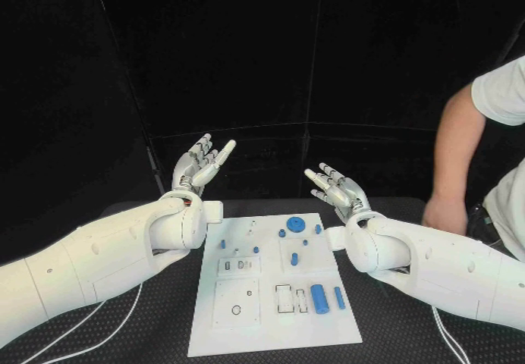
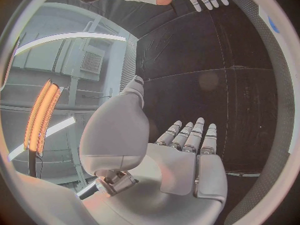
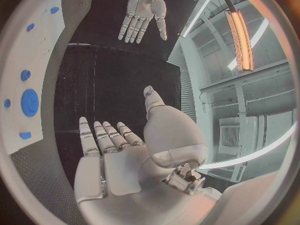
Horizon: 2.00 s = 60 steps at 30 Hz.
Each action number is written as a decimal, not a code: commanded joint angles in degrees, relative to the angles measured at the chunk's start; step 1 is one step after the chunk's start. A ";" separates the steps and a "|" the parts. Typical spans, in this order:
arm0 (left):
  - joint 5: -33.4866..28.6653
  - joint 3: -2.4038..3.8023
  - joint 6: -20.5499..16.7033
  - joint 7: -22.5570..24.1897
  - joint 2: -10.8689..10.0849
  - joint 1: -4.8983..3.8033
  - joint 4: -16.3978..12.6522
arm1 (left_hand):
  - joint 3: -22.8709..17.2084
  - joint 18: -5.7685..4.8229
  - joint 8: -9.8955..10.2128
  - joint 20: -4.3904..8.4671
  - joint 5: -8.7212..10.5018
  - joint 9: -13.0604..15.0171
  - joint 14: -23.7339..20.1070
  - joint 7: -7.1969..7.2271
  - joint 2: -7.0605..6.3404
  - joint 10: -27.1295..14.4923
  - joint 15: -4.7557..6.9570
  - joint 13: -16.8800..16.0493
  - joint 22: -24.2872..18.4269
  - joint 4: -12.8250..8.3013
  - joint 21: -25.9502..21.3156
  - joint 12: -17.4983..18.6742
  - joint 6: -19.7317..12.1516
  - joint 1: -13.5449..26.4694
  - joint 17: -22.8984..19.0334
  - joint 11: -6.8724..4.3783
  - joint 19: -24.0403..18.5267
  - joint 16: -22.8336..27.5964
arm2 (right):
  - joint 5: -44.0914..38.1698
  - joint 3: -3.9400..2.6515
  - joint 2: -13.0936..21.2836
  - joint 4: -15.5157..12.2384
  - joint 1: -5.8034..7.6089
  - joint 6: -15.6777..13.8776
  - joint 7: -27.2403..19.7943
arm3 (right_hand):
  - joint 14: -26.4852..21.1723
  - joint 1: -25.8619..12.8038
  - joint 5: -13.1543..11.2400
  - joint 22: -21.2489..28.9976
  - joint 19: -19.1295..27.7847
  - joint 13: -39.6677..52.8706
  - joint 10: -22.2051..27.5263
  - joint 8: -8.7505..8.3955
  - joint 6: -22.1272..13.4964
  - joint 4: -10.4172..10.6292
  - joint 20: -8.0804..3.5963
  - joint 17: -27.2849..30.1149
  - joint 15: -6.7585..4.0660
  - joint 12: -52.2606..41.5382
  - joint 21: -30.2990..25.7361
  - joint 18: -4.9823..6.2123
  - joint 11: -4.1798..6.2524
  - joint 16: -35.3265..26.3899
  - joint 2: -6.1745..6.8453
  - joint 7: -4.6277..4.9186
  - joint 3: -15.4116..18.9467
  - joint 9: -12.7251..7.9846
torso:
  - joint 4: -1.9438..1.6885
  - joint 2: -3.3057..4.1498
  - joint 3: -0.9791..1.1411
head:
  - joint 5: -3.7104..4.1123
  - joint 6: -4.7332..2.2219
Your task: Assemble the parts on the task board
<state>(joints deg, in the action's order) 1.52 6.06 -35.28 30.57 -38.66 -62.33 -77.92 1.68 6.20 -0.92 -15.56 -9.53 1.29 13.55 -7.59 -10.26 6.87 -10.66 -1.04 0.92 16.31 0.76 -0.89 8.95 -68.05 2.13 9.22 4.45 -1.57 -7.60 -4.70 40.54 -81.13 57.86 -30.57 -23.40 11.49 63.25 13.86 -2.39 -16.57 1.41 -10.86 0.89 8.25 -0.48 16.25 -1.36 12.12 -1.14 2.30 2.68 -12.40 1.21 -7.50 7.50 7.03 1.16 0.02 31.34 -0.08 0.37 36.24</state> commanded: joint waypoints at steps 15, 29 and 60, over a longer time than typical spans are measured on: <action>0.86 -0.03 5.76 2.20 -3.38 -0.08 -1.14 | -4.07 2.32 -3.30 -1.22 0.49 1.71 21.77 -7.01 5.47 15.97 -1.68 -1.73 3.07 0.48 5.67 -3.20 14.29 -6.98 3.46 4.37 12.98 -5.67 | -30.98 -0.97 -0.74 4.83 2.68 5.54 4.53 | 45.11 16.64 -2.36 -5.12 -28.15 2.15 -44.03 7.70 41.15 -12.54 -0.61 -2.54 -3.30 -8.13 12.55 7.91 1.56 8.94 -0.52 6.07 -4.79 3.35 | 0.03 1.05 -0.25 | -0.17 1.21; 2.03 -0.08 8.55 1.40 -7.97 0.49 -7.42 | -2.42 4.43 -8.22 3.07 0.91 3.17 51.50 -4.95 8.56 48.52 4.49 -2.88 9.46 -2.42 22.48 -8.78 42.04 -12.48 8.80 0.35 49.59 -13.88 | -58.18 -1.00 -0.34 5.14 6.05 8.33 13.26 | 69.43 15.86 0.63 -12.32 -43.38 2.33 -58.63 5.98 50.49 -16.01 -9.02 -7.37 -11.05 -5.67 27.71 7.77 6.83 16.09 1.70 2.59 -6.93 2.64 | -1.02 4.89 -0.02 | 0.26 0.32; 2.51 -0.07 11.97 -0.57 -10.82 0.98 -15.59 | -1.19 4.19 -6.90 3.41 0.92 2.52 52.00 -4.96 8.93 49.85 4.57 -2.68 8.97 -3.61 22.37 -6.98 43.16 -13.26 10.21 0.26 50.31 -11.84 | -90.50 -1.00 -4.47 5.79 8.37 23.44 31.16 | 74.43 10.72 -0.89 -23.82 -44.37 2.32 -55.82 2.84 49.81 -15.66 -10.63 -35.66 -11.73 -2.48 46.94 7.83 7.18 49.25 5.26 1.28 -8.91 2.62 | -2.36 10.30 -1.30 | 1.69 0.45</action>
<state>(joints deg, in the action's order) 3.60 5.93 -24.57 30.08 -49.55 -61.29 -93.36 0.37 9.78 -8.17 -12.00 -8.86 3.88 65.84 -12.40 -1.37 56.51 -5.85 -3.78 9.95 12.87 23.37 -8.21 52.03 -80.98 12.27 9.10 54.71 -13.64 -95.61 -5.65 36.18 -75.41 66.06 -9.24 6.55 83.95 74.45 13.29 -26.14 -61.12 3.66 -67.02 3.97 58.47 -16.19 5.33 -36.59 0.20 -3.69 49.11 9.81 -5.12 50.04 -2.31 8.82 -1.62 3.80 -2.25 41.34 -1.32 1.98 36.47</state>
